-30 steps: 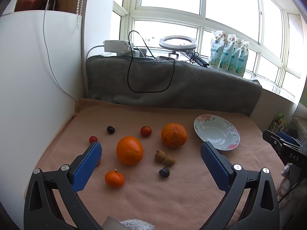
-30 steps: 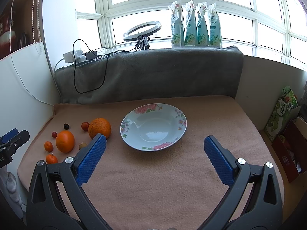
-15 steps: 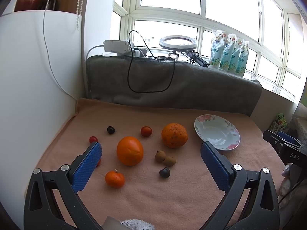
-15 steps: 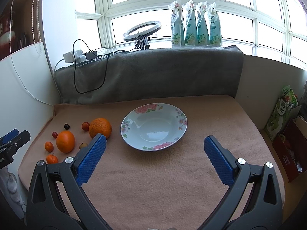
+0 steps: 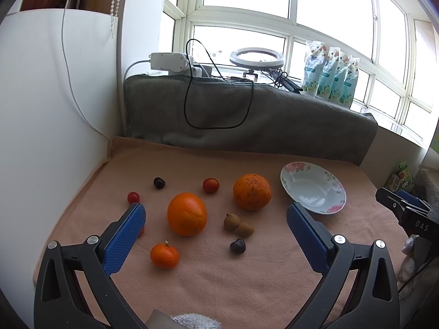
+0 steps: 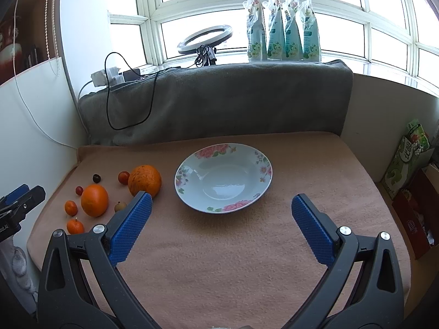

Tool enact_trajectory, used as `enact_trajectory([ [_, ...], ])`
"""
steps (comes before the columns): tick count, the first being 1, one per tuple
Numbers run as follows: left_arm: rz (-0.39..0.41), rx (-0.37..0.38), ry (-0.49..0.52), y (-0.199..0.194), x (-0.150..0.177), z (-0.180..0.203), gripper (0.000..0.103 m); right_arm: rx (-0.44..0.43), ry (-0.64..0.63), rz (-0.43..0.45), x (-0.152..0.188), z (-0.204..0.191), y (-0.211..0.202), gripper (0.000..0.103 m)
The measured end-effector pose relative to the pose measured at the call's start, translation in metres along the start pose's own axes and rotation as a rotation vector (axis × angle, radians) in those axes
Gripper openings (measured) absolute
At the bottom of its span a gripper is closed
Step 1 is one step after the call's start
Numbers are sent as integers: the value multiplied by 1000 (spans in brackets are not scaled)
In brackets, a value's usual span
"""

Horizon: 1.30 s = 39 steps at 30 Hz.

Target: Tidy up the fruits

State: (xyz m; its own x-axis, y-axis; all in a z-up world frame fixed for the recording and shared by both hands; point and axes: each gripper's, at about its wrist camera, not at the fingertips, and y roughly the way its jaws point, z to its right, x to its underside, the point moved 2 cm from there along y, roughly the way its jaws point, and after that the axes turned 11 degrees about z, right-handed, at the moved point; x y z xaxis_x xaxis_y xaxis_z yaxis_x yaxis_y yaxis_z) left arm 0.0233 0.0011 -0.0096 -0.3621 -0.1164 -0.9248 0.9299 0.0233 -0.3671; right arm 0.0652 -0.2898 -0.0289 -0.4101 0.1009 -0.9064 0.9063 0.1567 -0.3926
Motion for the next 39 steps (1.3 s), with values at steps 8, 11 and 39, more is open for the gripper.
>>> enact_trajectory([
  [8,-17,-9,-20,9,5,-9,102,-28,4,-20,0,-4,9,103],
  [11,-32,-16,-40,13,9,-18,102,-54,8,-32,-1,-8,16,103],
  [39,-198,110,-312,66,51,-81,78,-481,14,-279,-5,-116,116,97],
])
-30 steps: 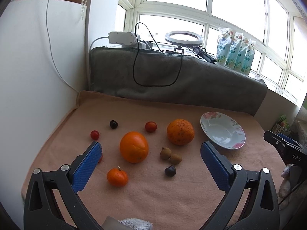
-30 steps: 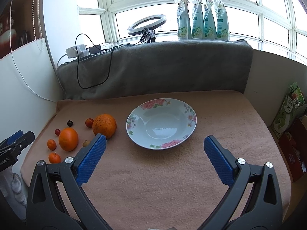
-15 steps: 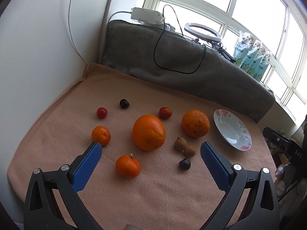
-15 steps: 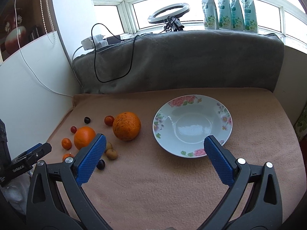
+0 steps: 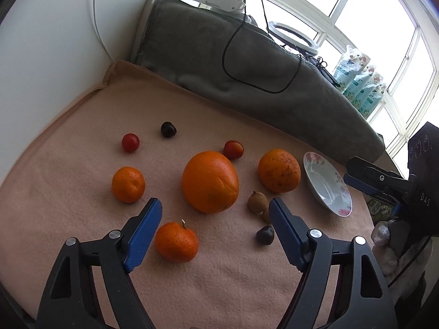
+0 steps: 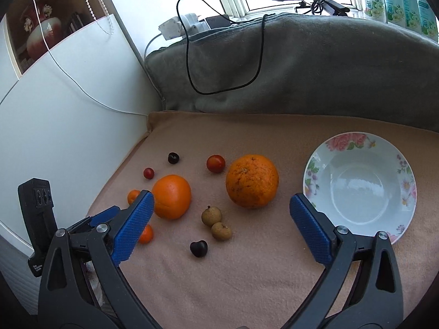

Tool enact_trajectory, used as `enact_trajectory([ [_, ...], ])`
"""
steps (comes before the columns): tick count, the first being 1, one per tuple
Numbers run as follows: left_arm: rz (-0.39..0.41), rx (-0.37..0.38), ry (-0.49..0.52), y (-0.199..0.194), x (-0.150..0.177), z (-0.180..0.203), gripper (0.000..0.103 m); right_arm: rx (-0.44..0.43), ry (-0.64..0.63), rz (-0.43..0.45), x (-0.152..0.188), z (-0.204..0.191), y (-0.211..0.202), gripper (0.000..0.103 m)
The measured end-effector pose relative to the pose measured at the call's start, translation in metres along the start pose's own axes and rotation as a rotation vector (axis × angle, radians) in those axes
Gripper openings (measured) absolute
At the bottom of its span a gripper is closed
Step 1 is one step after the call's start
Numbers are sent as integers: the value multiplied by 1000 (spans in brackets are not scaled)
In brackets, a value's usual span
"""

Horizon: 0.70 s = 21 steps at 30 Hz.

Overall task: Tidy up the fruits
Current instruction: 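Move the right tool to the large smooth orange and close on it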

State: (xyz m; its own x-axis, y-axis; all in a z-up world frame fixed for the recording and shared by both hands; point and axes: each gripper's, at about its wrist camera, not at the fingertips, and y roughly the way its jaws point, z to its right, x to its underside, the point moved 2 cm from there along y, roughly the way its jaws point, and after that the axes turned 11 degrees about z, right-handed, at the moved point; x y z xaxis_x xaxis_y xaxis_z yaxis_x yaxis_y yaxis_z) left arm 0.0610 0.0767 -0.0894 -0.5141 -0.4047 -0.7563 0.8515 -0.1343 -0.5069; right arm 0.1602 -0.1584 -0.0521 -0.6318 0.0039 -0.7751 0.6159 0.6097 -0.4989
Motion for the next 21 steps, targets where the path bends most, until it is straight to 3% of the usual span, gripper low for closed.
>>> enact_trajectory([
  [9,-43,35,-32,21,0,-6,72,-129,41,-168,2,-26,69,89],
  [21,-80,31,-14,42,3,-9,67,-180,121,-317,8,-38,133,77],
])
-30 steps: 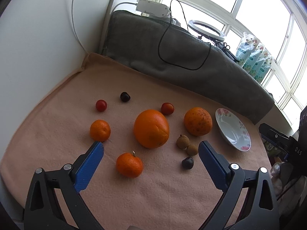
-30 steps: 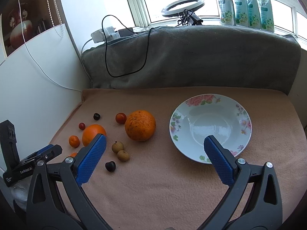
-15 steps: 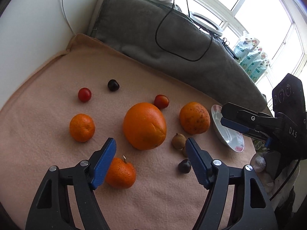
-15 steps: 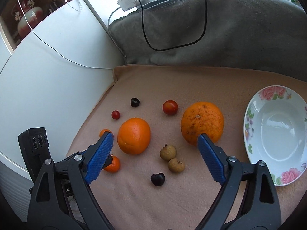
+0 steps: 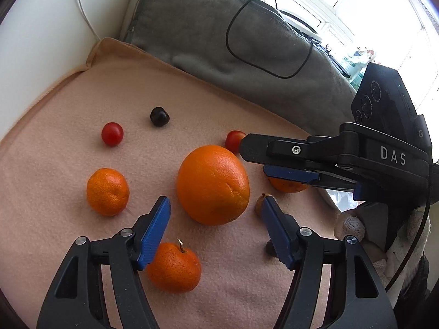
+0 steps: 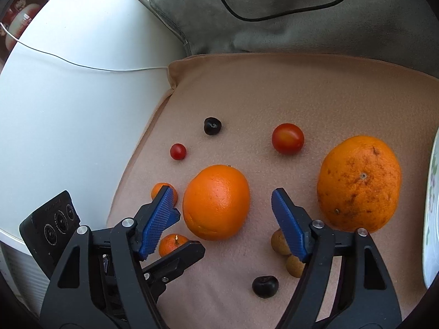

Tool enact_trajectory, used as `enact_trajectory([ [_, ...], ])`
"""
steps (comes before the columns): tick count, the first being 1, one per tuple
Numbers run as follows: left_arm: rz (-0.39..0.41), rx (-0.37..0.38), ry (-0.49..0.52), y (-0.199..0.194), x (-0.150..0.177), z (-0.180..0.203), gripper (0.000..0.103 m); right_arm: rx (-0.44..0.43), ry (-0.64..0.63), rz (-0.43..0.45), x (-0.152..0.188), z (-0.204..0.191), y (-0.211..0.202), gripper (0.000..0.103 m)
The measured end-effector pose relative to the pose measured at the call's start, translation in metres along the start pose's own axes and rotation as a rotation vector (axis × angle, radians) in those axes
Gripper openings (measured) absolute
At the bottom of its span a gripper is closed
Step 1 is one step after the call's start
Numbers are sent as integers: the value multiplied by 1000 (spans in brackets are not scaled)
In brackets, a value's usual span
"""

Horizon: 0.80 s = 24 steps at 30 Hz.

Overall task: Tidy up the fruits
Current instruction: 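Move the right tool to the large smooth orange and close on it, then carry the large orange with the right tool onto the white plate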

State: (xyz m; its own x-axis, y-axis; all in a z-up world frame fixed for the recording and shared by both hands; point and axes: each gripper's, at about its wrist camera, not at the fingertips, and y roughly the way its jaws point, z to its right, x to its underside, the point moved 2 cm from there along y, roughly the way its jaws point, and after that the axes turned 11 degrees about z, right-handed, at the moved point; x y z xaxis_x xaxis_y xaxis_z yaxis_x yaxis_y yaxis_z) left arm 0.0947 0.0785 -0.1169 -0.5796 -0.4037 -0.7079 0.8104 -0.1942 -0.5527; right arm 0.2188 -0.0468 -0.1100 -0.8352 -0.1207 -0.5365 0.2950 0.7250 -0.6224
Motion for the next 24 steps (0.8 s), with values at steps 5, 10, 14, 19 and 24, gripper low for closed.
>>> enact_trajectory([
  [5,-10,-2,-9,6,1,-5,64,-17,38,-40,1,4,15,68],
  [10,-22,13,-24,10,2,-7,59,-28,52,-63,2,6,26,68],
  [14,-22,22,-22,10,2,-5,56,-32,57,-70,3,5,28,63],
  [19,-19,25,-16,10,2,-4,53,-31,62,-68,3,5,27,62],
  [24,-15,17,-3,10,1,0,53,-30,58,-58,5,3,26,61],
])
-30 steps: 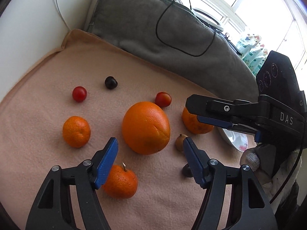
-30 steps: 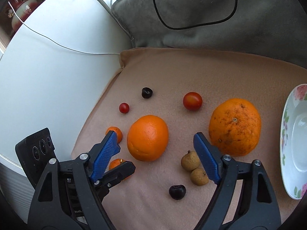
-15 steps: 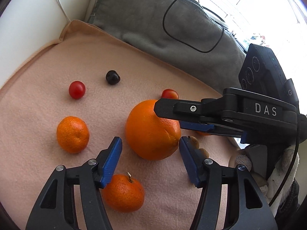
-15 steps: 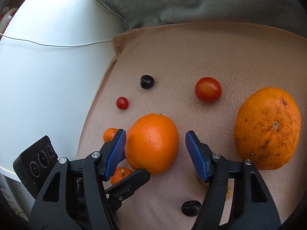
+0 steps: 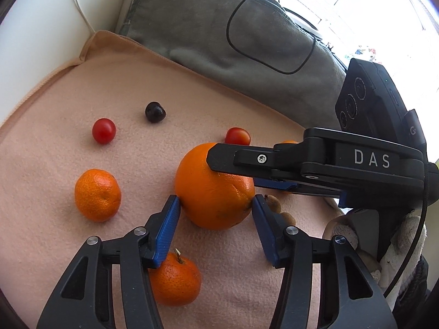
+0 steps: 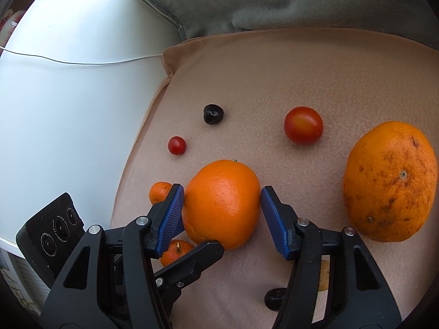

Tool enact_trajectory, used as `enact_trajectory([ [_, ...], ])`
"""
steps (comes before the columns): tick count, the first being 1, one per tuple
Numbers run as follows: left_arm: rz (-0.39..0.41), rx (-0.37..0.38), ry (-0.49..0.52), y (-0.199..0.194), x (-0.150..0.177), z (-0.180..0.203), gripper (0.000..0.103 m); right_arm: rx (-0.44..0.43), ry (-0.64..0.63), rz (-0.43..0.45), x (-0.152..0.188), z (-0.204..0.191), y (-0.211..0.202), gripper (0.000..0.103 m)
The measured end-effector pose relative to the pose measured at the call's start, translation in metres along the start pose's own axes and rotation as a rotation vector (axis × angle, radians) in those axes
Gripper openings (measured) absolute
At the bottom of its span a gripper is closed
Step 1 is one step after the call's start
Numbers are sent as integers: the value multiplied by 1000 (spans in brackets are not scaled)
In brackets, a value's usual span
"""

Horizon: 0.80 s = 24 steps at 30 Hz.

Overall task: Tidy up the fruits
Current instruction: 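Carry the large orange with the right tool onto the white plate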

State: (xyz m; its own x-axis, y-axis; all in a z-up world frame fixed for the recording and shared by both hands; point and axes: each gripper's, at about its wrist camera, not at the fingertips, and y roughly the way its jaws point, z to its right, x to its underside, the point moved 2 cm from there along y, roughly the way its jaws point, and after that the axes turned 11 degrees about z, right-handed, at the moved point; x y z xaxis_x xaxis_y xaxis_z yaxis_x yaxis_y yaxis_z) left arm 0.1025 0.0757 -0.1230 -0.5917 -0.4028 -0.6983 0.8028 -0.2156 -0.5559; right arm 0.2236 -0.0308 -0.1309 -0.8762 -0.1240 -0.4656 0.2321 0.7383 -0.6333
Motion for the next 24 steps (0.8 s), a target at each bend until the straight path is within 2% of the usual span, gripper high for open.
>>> enact_trajectory([
  [13,29,8,48,-11,-3,24,53,-2,-13,49,3,-2,-32,61],
  [24,43,58,113,-8,-2,74,53,21,0,136,6,16,-90,61],
])
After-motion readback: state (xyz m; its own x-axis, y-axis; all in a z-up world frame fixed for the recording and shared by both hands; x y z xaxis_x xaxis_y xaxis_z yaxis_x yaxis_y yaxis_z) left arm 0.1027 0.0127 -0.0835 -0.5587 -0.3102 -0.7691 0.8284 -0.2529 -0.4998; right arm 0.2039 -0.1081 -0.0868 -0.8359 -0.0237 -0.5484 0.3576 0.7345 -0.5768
